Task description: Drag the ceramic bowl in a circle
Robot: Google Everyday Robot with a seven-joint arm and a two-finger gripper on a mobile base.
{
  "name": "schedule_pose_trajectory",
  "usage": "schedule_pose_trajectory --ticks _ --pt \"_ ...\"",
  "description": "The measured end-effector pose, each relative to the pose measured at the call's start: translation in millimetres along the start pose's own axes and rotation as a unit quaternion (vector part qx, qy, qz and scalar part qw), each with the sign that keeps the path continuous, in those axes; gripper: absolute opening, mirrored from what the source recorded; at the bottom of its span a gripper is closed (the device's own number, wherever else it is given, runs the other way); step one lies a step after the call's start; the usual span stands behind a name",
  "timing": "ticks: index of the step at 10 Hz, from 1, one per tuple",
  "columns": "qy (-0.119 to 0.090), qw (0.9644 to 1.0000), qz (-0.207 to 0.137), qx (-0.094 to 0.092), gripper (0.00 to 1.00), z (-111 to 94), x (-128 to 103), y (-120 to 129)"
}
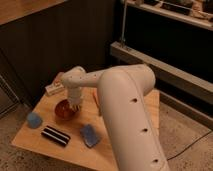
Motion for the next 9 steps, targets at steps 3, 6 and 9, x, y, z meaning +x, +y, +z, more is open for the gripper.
schedule_pose_trajectory --ticks 3,6,9 --pt "0.007 0.9995 -0.021 0.022 0.00 -2.6 -13.0 16.4" --pt "0.014 0.9985 -0.040 0.035 0.00 -3.8 -37.4 32.7" --pt "0.009 0.9984 -0.038 0.041 0.00 -10.0 -77.2 29.1"
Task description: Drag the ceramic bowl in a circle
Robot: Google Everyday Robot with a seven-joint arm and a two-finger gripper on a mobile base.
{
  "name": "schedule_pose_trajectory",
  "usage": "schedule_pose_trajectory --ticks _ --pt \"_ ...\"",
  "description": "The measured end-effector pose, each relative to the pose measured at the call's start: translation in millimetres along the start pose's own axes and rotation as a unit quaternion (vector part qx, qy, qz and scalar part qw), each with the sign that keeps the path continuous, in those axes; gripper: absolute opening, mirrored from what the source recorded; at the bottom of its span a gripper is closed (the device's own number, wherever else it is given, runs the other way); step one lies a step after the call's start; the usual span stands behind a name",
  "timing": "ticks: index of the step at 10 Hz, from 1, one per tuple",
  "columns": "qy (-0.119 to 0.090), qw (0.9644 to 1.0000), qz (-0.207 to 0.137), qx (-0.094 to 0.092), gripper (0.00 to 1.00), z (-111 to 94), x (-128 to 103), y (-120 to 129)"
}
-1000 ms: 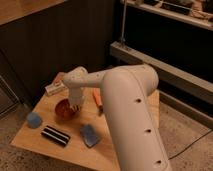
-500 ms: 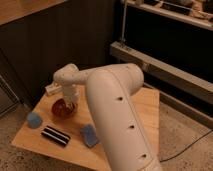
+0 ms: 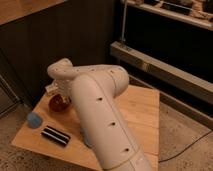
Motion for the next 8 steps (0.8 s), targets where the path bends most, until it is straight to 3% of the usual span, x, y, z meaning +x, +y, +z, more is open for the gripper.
schedule_pose_trajectory --ticks 2,4,8 --pt "-0.005 0.9999 0.010 0.006 0.00 -4.0 -22.2 -15.1" --pt "-0.005 0.9993 0.029 0.023 0.00 -4.4 -37.9 -46.6" --pt "0.011 0.9940 0.081 0.073 0.00 -1.6 -28.5 -133.7"
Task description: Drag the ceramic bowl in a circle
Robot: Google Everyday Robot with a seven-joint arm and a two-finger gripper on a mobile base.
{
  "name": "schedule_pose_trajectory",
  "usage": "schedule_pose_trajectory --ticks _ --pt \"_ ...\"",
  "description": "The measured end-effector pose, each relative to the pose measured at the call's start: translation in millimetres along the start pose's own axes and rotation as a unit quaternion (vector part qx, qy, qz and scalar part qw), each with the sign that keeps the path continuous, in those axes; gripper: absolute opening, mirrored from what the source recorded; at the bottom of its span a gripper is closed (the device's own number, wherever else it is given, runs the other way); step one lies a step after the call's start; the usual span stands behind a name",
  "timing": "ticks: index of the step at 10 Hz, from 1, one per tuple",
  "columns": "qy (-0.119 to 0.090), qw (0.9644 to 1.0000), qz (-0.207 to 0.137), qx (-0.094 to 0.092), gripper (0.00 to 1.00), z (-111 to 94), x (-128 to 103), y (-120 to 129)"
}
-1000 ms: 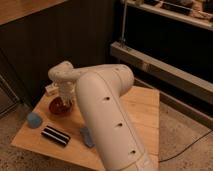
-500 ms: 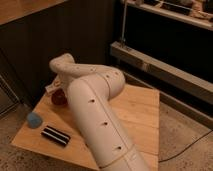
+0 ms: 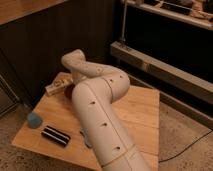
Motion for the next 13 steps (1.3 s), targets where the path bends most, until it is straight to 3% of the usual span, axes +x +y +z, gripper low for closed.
schedule_pose_trajectory --ticks 1,3,5,8,11,13 --pt "0.005 0.9998 0.012 0.016 0.00 0.3 7.7 -25.8" --pt "0.010 0.9994 0.011 0.031 0.00 -4.9 25.4 -43.3" --pt "0.012 0.9988 -0.021 0.044 0.00 -19.4 63.8 -36.3" --pt "0.031 0.9968 -0.046 0.057 0.00 -16.2 122.0 -32.6" --pt "0.058 0.9935 -0.073 0.065 0.00 -5.5 166.0 -21.8" --pt "0.066 0.9915 -0.097 0.056 0.00 -2.0 180.0 -4.8"
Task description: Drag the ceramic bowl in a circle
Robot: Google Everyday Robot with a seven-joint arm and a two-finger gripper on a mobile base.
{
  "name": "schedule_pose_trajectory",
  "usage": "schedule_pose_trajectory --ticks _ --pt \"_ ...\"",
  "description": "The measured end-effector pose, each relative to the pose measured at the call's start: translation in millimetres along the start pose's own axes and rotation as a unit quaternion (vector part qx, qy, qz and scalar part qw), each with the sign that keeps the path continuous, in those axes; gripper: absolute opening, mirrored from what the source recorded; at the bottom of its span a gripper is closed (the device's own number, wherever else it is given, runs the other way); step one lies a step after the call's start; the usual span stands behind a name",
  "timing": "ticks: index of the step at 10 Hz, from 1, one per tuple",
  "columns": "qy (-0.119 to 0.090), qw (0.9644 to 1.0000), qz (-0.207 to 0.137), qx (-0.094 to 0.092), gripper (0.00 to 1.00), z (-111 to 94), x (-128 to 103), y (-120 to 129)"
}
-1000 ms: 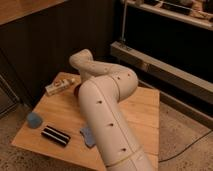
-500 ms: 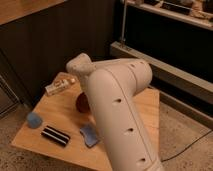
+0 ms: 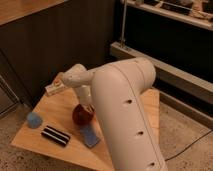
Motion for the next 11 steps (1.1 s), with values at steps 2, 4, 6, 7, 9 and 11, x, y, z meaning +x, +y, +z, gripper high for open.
schedule_pose_trajectory --ticks 2,4,6,7,9,11 --pt "-0.007 0.9988 -0.044 -0.017 0.00 -5.4 3.1 35.2" --pt "-0.018 0.9962 -0.081 -0.028 0.00 -12.9 -2.6 64.0" --pt "-0.029 0.9932 -0.109 -0.029 0.00 -20.7 -11.8 88.6" --pt "-0.035 0.9913 -0.124 -0.027 0.00 -24.2 -18.0 101.0" --pt "-0.037 0.9882 -0.146 -0.024 0.00 -24.9 -30.7 121.3" --pt "-0.039 0.9850 -0.167 -0.023 0.00 -25.4 -47.8 145.8"
